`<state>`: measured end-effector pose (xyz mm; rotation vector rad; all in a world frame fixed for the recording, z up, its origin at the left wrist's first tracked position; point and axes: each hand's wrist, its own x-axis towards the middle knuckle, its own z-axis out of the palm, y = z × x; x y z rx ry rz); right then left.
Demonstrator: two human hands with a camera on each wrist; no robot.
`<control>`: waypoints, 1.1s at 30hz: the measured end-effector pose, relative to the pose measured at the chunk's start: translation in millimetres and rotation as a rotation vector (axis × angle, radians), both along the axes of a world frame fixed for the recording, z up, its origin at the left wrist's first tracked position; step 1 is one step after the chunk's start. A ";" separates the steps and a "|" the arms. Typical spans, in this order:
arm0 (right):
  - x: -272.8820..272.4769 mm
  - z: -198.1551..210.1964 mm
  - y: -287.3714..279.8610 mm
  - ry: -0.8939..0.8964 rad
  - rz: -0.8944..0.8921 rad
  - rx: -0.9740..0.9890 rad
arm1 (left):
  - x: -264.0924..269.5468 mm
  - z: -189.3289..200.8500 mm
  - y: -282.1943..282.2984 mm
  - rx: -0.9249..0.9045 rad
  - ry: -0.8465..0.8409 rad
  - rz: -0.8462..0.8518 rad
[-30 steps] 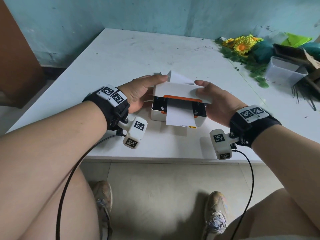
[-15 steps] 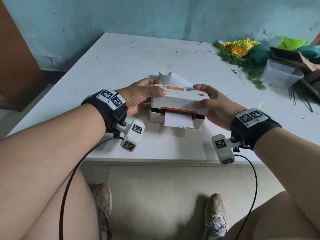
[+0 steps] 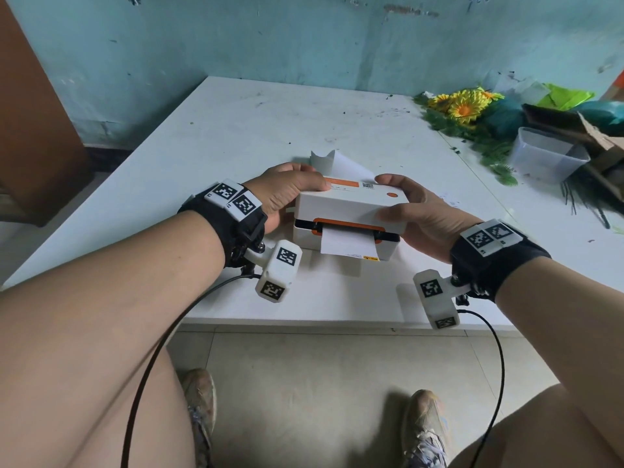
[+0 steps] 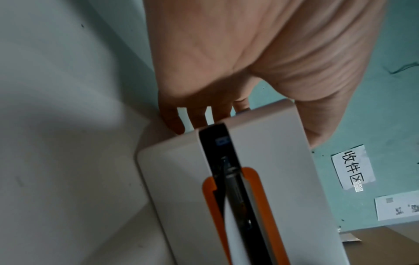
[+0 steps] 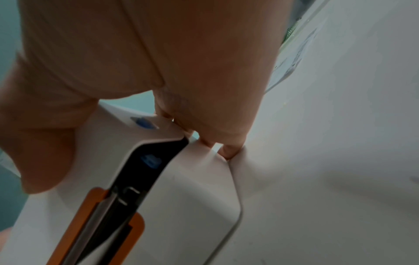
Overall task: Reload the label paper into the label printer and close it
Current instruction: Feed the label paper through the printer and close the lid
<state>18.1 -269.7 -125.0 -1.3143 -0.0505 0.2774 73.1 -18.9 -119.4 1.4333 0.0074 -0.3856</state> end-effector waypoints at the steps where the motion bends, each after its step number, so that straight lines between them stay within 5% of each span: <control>1: 0.1 0.2 0.1 0.003 -0.003 -0.007 | -0.4 -0.5 -0.9 -0.015 0.022 -0.014; 10: -0.7 1.4 -1.9 0.007 0.008 -0.050 | -7.8 1.9 -4.5 -0.012 0.042 -0.060; 22: -6.3 4.9 -1.0 0.033 -0.099 -0.116 | -0.9 -7.3 -7.5 0.073 -0.069 0.050; 33: -6.6 13.5 18.0 0.053 -0.237 -0.381 | 17.5 -5.5 -13.1 0.279 -0.137 0.248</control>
